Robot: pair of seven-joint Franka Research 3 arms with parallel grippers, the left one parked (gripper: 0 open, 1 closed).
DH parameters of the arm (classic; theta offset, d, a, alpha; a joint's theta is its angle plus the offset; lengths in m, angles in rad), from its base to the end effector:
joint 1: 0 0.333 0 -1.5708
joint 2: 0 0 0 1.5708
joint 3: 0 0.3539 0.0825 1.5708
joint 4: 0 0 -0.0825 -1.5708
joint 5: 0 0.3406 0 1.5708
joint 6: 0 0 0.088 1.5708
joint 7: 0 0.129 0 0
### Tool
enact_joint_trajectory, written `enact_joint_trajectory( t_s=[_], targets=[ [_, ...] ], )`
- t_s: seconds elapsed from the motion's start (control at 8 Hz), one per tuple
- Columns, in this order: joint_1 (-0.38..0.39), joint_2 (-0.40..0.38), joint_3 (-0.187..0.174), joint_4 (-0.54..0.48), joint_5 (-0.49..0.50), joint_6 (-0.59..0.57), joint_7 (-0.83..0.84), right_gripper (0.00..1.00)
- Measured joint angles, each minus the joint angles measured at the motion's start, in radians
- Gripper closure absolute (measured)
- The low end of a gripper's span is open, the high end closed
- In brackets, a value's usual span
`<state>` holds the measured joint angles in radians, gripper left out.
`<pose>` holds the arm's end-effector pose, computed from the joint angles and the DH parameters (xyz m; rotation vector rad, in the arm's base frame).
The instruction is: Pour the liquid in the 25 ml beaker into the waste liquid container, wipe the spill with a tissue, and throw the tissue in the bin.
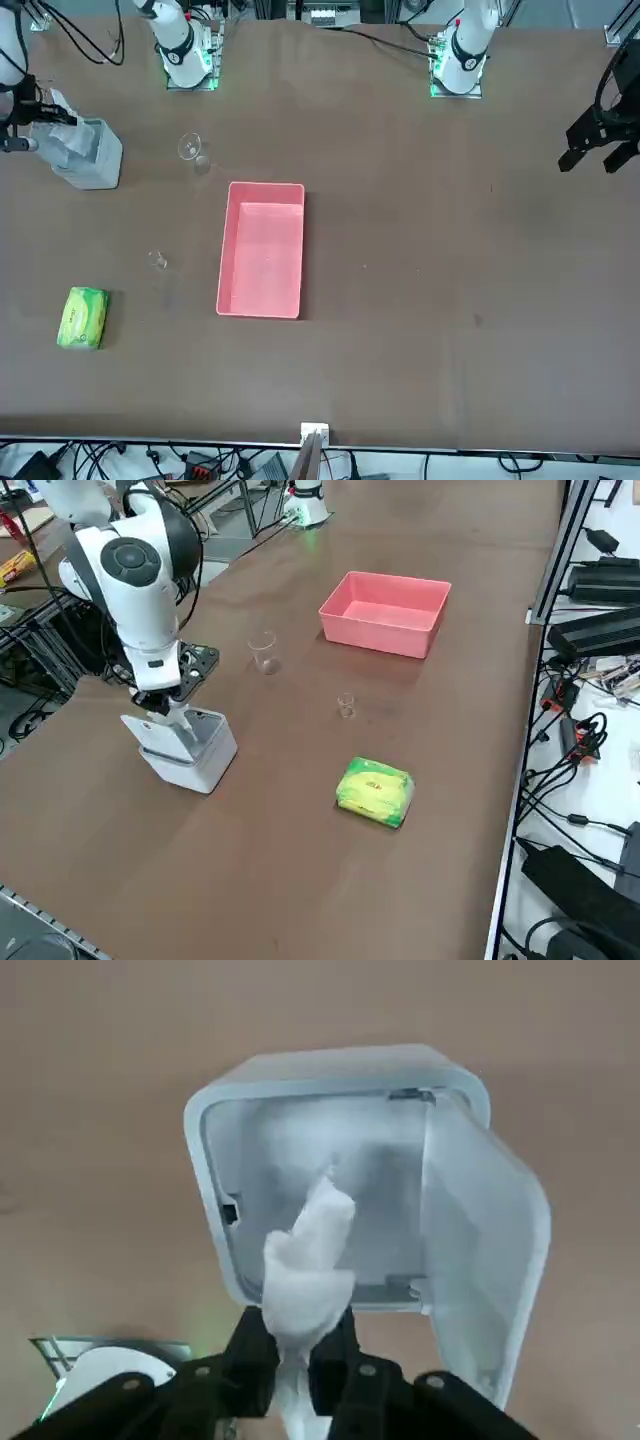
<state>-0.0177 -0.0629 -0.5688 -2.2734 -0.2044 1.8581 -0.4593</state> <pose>0.3398 -0.2522 0.3996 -3.0349 0.0397 0.5932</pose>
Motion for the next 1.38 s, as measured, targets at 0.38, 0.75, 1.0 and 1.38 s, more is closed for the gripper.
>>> enact_joint_trajectory(
  t_s=[0.38,0.75,1.0,1.38],
  targets=[
    [0.0,0.011,0.0,0.013,0.0,0.007,0.0,0.33],
    [0.002,0.012,0.006,0.046,0.0,0.002,0.0,0.29],
    [0.047,0.01,0.013,0.136,0.004,-0.038,0.0,0.19],
    [0.221,0.001,0.027,0.385,0.069,-0.152,0.053,0.0]
  ],
)
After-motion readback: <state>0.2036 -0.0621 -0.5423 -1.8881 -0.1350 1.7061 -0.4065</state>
